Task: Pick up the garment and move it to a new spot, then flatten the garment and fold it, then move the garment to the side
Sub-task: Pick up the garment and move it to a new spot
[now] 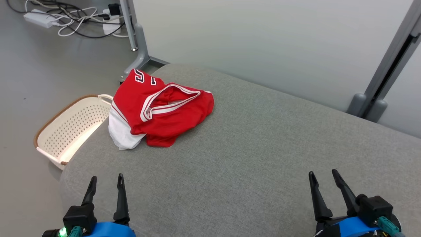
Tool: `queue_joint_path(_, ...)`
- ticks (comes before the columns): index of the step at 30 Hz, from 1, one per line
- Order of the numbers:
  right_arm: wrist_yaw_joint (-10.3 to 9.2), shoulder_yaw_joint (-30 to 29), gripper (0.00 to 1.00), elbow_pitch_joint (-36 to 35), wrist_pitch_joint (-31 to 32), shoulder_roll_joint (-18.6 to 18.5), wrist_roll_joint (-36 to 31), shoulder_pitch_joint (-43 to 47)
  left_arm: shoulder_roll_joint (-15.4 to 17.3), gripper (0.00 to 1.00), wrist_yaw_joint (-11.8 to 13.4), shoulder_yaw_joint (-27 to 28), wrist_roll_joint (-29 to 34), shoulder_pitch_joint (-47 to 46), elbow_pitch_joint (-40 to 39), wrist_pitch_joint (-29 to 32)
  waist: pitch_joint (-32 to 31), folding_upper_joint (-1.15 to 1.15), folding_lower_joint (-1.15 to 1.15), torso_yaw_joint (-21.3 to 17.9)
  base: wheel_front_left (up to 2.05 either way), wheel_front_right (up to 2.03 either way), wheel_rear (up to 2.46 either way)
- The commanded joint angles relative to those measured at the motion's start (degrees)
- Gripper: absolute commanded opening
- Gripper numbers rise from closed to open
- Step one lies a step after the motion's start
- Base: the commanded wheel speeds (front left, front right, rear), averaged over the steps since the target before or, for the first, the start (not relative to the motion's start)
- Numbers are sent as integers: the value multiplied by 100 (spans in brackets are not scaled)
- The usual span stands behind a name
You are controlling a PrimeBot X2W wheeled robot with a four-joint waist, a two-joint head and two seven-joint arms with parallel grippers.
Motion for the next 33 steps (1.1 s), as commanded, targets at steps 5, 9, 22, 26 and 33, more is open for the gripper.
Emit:
queue_joint_path(5, 3, 108, 100, 59, -29, -35, -72, -136, 19, 100, 106, 93, -65, 137, -129, -64, 115, 0, 1, 87, 0, 0, 0)
queue_joint_path(9, 3, 142, 100, 114, -8, -35, -110, -254, 20, 100, 138, 106, -100, 208, -175, -92, 148, 0, 1, 105, 0, 0, 0)
queue_joint_path(22, 3, -17, 100, 106, 22, -36, -138, -296, 299, 100, -165, 96, -262, -729, -620, 538, 363, 0, 1, 141, 0, 0, 0)
queue_joint_path(26, 3, -74, 100, 65, 28, -36, -134, -283, 575, 100, -383, 142, -438, -1480, -711, 1285, 474, 0, 1, 139, 0, 0, 0)
queue_joint_path(33, 3, -63, 100, -176, 159, -35, -303, -416, 874, 100, -721, 474, -1130, -2843, 157, 2488, 913, 0, 1, -259, 0, 0, 0)
